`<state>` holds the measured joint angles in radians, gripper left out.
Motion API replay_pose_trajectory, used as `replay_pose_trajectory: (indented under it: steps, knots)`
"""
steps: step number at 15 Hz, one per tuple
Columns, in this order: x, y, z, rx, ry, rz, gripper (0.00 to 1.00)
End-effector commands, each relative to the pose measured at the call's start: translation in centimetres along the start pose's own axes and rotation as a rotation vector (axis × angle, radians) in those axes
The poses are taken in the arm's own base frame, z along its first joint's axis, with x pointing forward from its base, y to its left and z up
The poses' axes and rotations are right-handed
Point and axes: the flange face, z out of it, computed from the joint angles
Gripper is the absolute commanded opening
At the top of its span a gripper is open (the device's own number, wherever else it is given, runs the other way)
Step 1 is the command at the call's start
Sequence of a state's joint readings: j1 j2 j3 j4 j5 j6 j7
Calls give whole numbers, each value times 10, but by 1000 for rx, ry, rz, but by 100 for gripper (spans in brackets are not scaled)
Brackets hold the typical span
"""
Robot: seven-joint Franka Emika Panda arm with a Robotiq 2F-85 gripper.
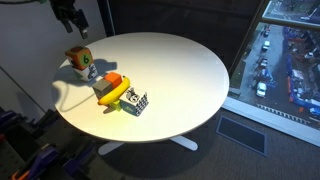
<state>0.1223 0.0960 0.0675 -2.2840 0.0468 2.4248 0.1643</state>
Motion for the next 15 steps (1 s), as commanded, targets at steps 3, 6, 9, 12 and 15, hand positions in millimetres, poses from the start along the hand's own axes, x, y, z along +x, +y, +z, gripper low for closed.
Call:
replay_pose_trajectory:
  steps: [3, 6, 9, 12, 15]
  knots:
    - [-17, 36, -18, -40, 6, 121, 100]
    - [-23, 60, -22, -77, 7, 170, 100]
    - [-30, 84, -23, -100, 8, 205, 100]
    - [-36, 108, -19, -110, 7, 223, 100]
    - [-40, 126, -11, -94, -10, 245, 100]
